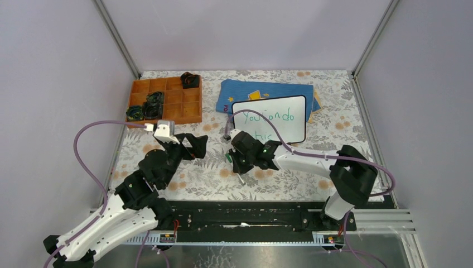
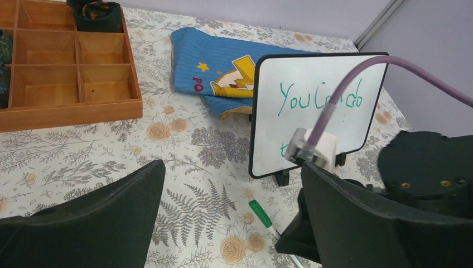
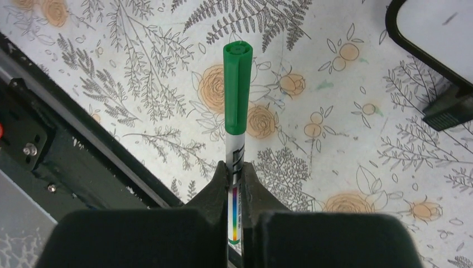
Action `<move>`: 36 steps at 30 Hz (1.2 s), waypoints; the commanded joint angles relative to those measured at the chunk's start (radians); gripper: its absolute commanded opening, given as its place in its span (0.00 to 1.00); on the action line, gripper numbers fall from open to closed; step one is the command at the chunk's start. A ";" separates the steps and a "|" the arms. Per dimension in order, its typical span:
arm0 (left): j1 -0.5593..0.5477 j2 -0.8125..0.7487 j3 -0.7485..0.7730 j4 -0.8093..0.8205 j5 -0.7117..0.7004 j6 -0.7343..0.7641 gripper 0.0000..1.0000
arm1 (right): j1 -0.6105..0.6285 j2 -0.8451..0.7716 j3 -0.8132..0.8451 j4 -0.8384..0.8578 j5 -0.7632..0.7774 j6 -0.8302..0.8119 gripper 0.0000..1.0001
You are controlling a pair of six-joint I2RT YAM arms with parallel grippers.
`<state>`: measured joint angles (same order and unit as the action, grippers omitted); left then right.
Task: Write a sentence on the whiteboard
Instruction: Place the whiteboard marker at the center of the board.
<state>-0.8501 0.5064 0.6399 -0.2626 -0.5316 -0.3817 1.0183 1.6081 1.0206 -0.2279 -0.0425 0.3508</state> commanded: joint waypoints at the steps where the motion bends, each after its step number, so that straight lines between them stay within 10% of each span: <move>1: -0.003 -0.006 -0.008 0.016 -0.021 0.007 0.99 | -0.004 0.070 0.086 -0.022 0.028 -0.008 0.00; 16: -0.003 0.016 -0.005 0.013 -0.008 0.001 0.99 | -0.022 0.191 0.102 -0.039 0.100 -0.006 0.01; 24: -0.002 0.034 -0.006 0.017 -0.005 0.004 0.99 | -0.038 0.211 0.069 -0.015 0.086 0.007 0.27; 36: -0.002 0.037 -0.006 0.016 -0.005 0.003 0.99 | -0.046 0.199 0.033 0.000 0.085 0.012 0.32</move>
<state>-0.8501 0.5453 0.6388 -0.2626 -0.5308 -0.3820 0.9829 1.8141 1.0805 -0.2333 0.0357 0.3550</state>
